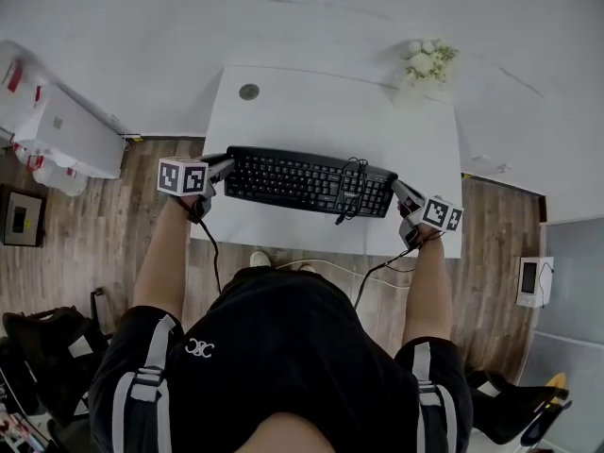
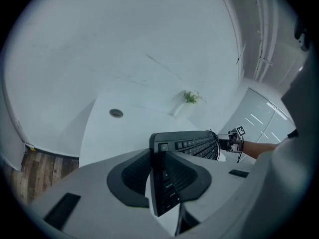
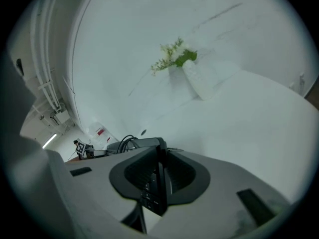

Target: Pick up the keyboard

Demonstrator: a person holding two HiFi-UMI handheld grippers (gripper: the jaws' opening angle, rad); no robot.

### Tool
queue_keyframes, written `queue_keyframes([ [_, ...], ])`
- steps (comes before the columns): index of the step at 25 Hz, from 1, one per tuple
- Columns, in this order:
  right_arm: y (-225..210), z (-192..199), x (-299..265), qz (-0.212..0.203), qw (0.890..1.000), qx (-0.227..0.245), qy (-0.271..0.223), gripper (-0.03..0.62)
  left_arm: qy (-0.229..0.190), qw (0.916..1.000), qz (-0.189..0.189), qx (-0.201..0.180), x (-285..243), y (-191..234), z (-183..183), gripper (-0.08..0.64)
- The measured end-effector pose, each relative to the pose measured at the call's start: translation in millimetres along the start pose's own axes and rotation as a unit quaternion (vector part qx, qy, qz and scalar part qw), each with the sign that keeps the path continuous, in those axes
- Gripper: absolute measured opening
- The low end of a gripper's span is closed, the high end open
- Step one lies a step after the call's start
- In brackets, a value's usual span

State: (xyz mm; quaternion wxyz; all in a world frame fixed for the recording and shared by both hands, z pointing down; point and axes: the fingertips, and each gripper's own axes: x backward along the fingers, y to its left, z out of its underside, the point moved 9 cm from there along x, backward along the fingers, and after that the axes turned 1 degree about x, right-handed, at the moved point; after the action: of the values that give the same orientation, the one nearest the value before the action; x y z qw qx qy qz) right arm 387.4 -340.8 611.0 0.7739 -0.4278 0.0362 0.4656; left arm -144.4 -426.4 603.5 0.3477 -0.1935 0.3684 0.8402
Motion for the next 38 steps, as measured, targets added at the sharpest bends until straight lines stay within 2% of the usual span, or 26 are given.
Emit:
queue_keyframes([
  [5, 23, -41, 29, 0.005, 0.995, 0.056, -0.076, 0.06, -0.069, 0.9962, 0.006, -0.052, 10, -31, -50, 0.1],
  [12, 60, -111, 76, 0.005, 0.976, 0.131, -0.175, 0.06, -0.156, 0.9816, 0.027, -0.107, 24, -72, -115, 0.1],
  [17, 79, -156, 101, 0.004, 0.963, 0.177, -0.203, 0.06, -0.204, 0.9683, 0.034, -0.14, 30, -98, -155, 0.1],
  [25, 116, -194, 139, -0.007, 0.942, 0.211, -0.26, 0.06, -0.266, 0.9448, 0.045, -0.186, 64, -135, -198, 0.1],
  [29, 127, -209, 148, -0.012, 0.936, 0.222, -0.272, 0.06, -0.291, 0.9341, 0.045, -0.202, 77, -149, -217, 0.1],
  [32, 129, -213, 152, -0.014, 0.934, 0.218, -0.283, 0.06, -0.298, 0.9311, 0.046, -0.206, 80, -154, -223, 0.1],
  [38, 125, -206, 156, -0.007, 0.935, 0.209, -0.288, 0.058, -0.285, 0.935, 0.05, -0.205, 73, -156, -220, 0.1],
])
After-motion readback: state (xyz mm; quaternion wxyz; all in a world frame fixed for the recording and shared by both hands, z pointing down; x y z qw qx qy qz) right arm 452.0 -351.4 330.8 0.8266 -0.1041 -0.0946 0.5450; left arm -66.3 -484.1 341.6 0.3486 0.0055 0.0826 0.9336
